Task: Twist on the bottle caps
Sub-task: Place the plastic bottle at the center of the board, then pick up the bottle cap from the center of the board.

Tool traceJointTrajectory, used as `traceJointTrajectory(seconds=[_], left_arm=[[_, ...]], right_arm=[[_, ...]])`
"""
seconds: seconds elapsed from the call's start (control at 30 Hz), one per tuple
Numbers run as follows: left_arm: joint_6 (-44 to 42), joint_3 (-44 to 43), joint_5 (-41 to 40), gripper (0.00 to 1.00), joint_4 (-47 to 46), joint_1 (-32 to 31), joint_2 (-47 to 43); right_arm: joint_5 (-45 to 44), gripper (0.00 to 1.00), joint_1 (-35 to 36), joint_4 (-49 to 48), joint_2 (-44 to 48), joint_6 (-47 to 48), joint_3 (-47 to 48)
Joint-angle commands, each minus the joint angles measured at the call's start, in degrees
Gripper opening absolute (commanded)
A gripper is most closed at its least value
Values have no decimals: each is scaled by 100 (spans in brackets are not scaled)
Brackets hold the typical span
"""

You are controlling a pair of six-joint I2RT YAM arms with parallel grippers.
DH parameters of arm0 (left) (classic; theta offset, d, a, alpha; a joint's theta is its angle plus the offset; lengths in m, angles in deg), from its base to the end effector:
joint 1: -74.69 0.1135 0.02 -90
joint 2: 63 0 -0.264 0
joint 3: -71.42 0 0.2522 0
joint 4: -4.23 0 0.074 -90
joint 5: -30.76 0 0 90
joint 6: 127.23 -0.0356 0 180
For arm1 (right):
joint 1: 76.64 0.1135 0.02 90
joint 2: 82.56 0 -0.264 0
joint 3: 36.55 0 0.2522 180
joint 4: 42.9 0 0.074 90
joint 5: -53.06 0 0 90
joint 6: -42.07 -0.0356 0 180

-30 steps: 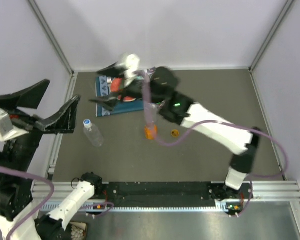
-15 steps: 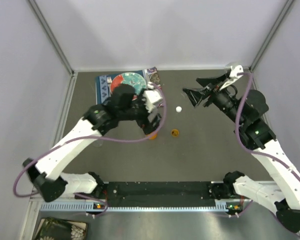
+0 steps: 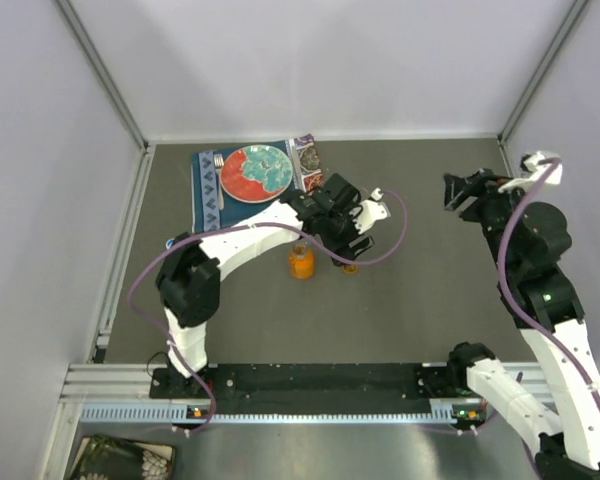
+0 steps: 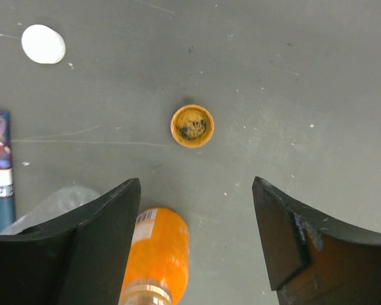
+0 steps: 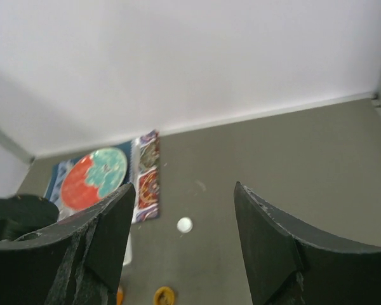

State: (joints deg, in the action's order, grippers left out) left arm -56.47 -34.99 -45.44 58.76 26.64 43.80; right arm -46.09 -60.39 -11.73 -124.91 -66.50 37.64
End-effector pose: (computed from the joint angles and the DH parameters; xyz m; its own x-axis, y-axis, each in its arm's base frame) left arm 0.2684 -0.3113 0.2757 -0.2483 0.7550 -0.6069 0.9487 0.3161 0.0051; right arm 0.1439 0.0361 0.4257 -0.0287 0.3191 -0.9473 -0.1208 0.9396 0.3202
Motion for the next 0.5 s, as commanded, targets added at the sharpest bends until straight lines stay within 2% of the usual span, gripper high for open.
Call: traceJointTrajectory(seconds=[0.0, 0.07, 0.17, 0.33, 0.47], left_arm=[[175, -202, 26, 74, -806, 6, 428], [211, -219, 0, 70, -974, 6, 700], [219, -307, -53, 63, -1247, -2, 1051], [176, -500, -378, 51, -1388, 24, 1483], [193, -387, -457, 49, -1537, 94, 1493]], right_arm=[[-1307, 64, -52, 148, 323, 301, 232], [-1782, 66, -52, 184, 394, 336, 268], [-1863, 65, -122, 184, 420, 345, 303], [-986, 69, -438, 175, -97, -199, 303], [-483, 70, -570, -44, -423, -455, 172]])
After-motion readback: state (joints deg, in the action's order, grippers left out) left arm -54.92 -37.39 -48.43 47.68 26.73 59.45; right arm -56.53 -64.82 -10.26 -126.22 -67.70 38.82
